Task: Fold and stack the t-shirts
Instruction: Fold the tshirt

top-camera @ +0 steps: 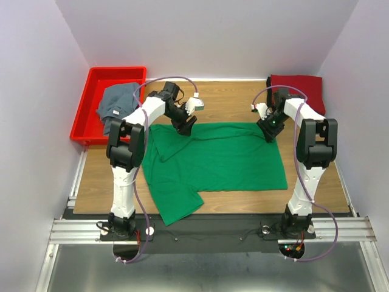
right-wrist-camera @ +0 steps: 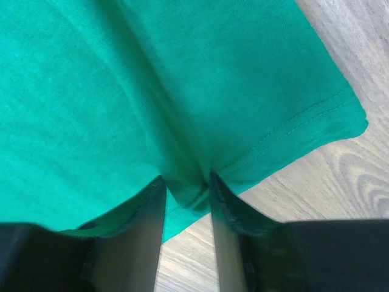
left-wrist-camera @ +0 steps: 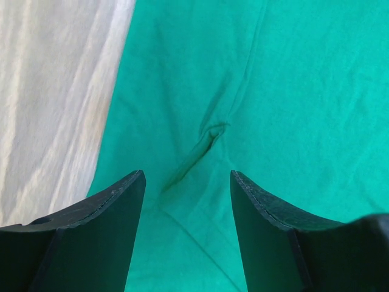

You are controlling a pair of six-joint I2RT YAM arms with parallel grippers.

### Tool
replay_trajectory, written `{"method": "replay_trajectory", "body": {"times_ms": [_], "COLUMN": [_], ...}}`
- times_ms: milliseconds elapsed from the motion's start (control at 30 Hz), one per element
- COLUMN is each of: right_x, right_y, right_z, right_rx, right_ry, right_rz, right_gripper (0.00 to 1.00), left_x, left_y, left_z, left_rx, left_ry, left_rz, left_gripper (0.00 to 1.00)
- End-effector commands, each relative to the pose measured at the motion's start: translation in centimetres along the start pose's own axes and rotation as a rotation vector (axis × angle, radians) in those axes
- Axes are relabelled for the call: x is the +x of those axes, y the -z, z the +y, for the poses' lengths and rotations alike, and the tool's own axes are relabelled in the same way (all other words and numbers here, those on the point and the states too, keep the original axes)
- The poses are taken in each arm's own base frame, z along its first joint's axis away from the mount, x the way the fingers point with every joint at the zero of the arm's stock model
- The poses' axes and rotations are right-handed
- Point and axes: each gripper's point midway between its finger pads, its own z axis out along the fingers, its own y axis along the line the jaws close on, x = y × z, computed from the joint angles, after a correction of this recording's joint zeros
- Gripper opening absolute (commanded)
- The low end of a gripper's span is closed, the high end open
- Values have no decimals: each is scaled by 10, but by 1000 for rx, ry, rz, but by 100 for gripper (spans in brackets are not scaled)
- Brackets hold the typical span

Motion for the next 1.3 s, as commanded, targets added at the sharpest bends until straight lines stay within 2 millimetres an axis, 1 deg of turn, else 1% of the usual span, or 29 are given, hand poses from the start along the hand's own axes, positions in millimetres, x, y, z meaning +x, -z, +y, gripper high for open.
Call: {"method": "replay_trajectory", "body": {"times_ms": [0, 167, 233, 267, 300, 367, 433, 467, 500, 567, 600, 633, 800, 867, 900, 967, 1033, 1133, 1167, 1267], "right_x": [-7, -10, -11, -12, -12, -12, -14, -14, -15, -15, -14, -14, -14, -14, -14, -14, -13, -11, -9, -6], "right_y": [2, 6, 7, 7, 8, 9, 10, 11, 12, 14, 15, 16, 21, 23, 25, 27, 30, 30, 30, 27], "right_z": [-9, -11, -12, -13, -14, -15, -17, -17, -18, -18, -19, -19, -21, -21, -21, -22, -23, -22, -23, -21], "right_rx": [38, 51, 57, 58, 61, 67, 76, 78, 82, 89, 92, 97, 112, 118, 123, 131, 140, 141, 142, 135], "right_ry": [20, 25, 27, 29, 28, 29, 29, 31, 30, 32, 36, 39, 45, 47, 53, 58, 64, 72, 73, 77], "right_rz": [-16, -25, -25, -27, -27, -27, -29, -29, -31, -30, -30, -27, -28, -28, -29, -28, -25, -17, -13, -1], "right_gripper": [37, 27, 22, 18, 16, 9, 6, 2, 1, 1, 0, 1, 1, 0, 1, 1, 1, 0, 1, 1], "left_x": [-3, 6, 9, 10, 11, 10, 5, 6, 6, 4, 5, 3, 1, -1, -2, -3, 0, 9, 15, 23], "left_y": [-6, -13, -12, -12, -11, -6, 2, 3, 7, 14, 16, 21, 31, 35, 37, 40, 41, 38, 35, 29], "left_z": [-9, -14, -17, -19, -20, -24, -28, -31, -32, -37, -38, -39, -45, -46, -47, -52, -59, -67, -71, -73], "left_rx": [48, 76, 84, 90, 94, 98, 97, 100, 100, 101, 101, 90, 86, 81, 82, 87, 102, 119, 132, 137], "left_ry": [-35, -38, -41, -45, -52, -59, -74, -75, -79, -87, -89, -95, -101, -104, -107, -112, -121, -119, -114, -102], "left_rz": [8, 39, 52, 56, 59, 60, 51, 54, 51, 52, 53, 53, 55, 54, 54, 58, 70, 100, 115, 131], "left_gripper": [68, 62, 55, 51, 42, 34, 23, 21, 16, 11, 9, 9, 9, 5, 1, 0, 0, 0, 0, 0]}}
